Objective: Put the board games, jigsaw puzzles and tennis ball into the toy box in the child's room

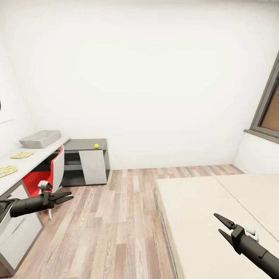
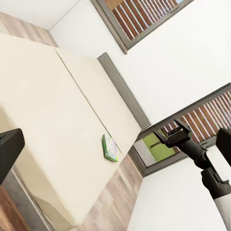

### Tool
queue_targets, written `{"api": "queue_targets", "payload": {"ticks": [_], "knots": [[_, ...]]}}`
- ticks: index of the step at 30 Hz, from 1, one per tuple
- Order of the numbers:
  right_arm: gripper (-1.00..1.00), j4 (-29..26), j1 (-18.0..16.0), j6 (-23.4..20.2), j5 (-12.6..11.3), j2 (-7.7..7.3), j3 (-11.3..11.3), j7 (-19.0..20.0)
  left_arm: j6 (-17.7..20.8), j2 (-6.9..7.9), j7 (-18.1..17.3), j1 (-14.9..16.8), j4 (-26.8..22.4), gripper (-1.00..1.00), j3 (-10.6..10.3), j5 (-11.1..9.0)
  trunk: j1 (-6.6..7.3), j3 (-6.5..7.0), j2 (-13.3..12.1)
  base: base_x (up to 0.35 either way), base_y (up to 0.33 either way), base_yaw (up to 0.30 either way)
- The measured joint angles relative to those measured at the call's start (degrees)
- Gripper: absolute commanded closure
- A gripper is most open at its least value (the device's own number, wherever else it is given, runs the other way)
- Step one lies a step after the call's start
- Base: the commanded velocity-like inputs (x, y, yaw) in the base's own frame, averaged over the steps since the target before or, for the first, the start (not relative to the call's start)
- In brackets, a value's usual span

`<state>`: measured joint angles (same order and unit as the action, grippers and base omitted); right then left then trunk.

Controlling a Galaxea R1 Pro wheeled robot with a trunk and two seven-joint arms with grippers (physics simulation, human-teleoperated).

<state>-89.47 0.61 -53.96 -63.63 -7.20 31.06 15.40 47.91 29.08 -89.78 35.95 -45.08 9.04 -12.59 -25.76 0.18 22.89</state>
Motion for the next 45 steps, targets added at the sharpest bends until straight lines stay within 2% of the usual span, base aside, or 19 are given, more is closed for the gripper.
{"api": "queue_targets", "payload": {"ticks": [32,45], "knots": [[-1.0,0.0,0.0,0.0,0.0,0.0,0.03,0.04,0.0,0.0,-0.01,0.0,-0.01,-1.0,0.03,0.02,0.0,0.0,0.0,0.0,-0.015,-0.004],[-1.0,-0.01,0.01,-0.01,-0.02,0.0,0.08,0.09,0.0,0.0,0.0,0.0,0.0,-1.0,0.02,0.0,0.0,0.0,0.0,0.0,-0.102,0.0]]}}
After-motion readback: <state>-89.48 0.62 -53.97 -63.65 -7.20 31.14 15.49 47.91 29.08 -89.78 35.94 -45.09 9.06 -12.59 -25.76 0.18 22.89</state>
